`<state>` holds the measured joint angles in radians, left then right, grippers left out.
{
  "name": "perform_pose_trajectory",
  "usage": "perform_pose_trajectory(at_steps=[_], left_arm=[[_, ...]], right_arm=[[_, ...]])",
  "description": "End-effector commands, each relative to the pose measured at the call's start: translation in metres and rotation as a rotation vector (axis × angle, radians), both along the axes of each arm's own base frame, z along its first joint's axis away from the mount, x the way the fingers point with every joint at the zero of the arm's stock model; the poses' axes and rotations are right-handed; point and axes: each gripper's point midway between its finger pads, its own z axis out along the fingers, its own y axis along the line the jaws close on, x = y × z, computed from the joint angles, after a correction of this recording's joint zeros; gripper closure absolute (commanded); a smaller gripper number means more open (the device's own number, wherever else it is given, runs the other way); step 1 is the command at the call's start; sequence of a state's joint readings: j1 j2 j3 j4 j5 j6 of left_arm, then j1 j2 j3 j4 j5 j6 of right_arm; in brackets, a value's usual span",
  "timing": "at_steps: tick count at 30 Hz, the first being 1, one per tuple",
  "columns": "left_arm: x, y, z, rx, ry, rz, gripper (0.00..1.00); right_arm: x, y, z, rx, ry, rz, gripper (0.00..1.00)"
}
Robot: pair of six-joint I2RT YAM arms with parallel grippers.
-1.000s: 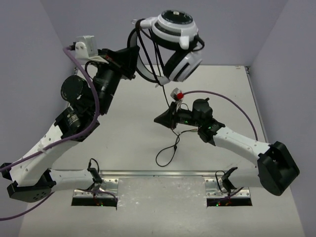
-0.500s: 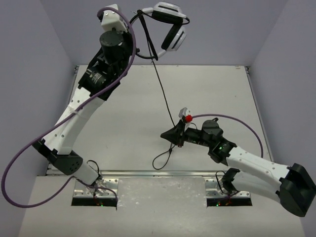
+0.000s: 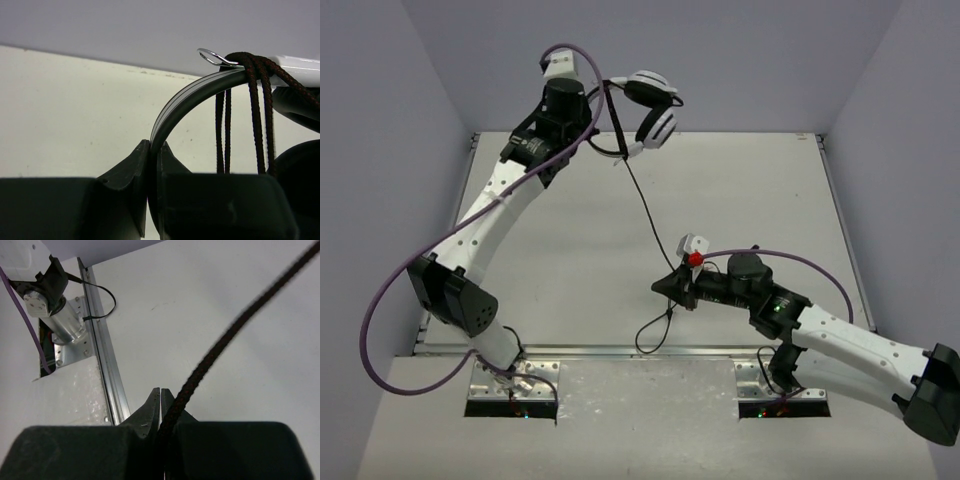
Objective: Wrap the headphones
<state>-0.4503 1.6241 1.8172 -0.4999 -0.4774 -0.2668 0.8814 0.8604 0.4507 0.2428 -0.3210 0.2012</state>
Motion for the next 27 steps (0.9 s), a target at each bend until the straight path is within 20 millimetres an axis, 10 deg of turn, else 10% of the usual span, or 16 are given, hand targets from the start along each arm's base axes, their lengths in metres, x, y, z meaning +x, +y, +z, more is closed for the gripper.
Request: perform_pose_trajectory(at_steps=[1, 12, 27], left_arm=[[0.02, 0.039, 0.034, -0.306, -0.094, 0.068, 1.0], [0.038, 0.07, 0.005, -0.278, -0.028, 0.125, 1.0], [-0.01, 0.012, -0.144, 0.141, 0.145, -0.042, 1.0]], right_arm=[[0.001, -0.001, 0.013, -0.019, -0.063, 0.002, 0.99], [-0.016, 0.001, 0.011, -0.036, -0.091, 0.07, 0.99], [0.044, -0.008, 0.157, -0.118, -0.397, -0.145, 0.99]])
